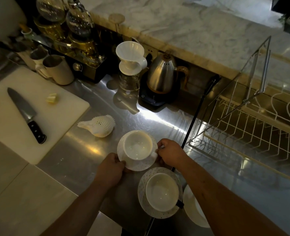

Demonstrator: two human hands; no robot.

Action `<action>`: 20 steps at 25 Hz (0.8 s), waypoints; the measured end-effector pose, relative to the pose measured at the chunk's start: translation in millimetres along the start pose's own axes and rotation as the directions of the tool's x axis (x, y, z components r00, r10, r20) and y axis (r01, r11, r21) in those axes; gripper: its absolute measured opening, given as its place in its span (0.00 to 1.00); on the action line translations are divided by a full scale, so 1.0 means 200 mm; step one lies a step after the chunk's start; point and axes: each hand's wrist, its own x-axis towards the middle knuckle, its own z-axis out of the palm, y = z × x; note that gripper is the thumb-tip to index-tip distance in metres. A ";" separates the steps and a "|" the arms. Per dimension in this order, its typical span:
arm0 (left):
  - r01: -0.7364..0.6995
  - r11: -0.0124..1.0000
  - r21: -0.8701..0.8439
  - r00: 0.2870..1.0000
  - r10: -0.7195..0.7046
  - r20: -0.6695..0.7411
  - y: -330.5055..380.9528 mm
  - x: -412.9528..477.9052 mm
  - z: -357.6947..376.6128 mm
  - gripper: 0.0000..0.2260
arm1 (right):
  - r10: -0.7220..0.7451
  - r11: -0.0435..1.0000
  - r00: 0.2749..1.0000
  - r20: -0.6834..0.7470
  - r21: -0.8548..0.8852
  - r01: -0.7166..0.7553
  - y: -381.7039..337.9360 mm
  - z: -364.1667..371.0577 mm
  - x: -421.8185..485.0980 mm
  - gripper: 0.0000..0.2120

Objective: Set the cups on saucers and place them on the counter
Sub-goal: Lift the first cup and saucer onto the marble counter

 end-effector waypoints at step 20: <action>-0.426 0.900 -0.089 0.887 0.435 0.153 0.87 -0.49 -0.37 0.02 | 0.039 0.868 0.939 -0.342 0.477 0.138 -0.30 -0.73 -0.78 0.04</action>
